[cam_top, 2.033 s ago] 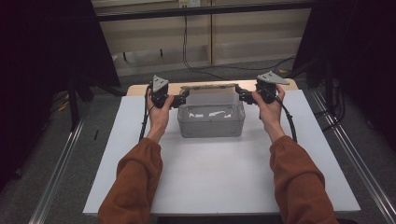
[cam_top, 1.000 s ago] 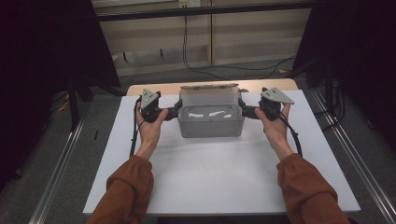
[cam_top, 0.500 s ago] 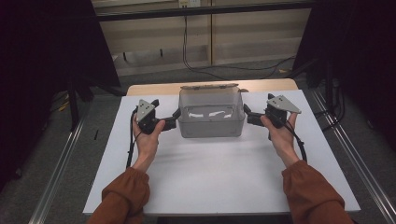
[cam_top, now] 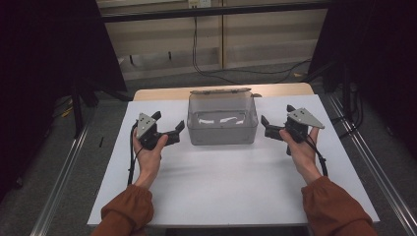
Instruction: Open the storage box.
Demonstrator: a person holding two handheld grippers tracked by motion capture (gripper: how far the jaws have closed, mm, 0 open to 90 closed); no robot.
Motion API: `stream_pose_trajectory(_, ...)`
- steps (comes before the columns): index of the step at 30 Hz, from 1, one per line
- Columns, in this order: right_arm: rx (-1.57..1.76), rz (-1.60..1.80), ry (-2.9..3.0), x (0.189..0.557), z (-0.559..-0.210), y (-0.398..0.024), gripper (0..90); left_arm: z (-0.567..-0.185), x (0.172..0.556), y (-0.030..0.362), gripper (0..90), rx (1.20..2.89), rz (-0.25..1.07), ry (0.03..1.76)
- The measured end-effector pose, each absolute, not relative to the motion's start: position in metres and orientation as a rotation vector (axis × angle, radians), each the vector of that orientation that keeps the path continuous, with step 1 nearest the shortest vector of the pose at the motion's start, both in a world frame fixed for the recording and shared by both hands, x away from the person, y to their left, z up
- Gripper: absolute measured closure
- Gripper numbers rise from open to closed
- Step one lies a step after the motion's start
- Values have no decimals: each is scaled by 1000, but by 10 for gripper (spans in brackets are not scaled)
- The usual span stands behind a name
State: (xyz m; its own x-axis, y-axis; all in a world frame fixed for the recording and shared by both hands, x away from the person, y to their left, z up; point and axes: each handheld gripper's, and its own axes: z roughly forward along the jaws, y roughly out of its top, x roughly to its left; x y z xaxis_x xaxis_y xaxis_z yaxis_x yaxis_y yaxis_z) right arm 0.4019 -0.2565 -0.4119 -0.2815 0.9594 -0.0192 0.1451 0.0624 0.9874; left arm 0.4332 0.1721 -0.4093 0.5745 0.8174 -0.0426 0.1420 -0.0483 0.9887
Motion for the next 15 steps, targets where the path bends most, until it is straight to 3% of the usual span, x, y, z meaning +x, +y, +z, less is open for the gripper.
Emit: stream_pose_trajectory(15,1114,1305,1528,377,-413,-259,6,-411,411,188,24,1528,665,880)
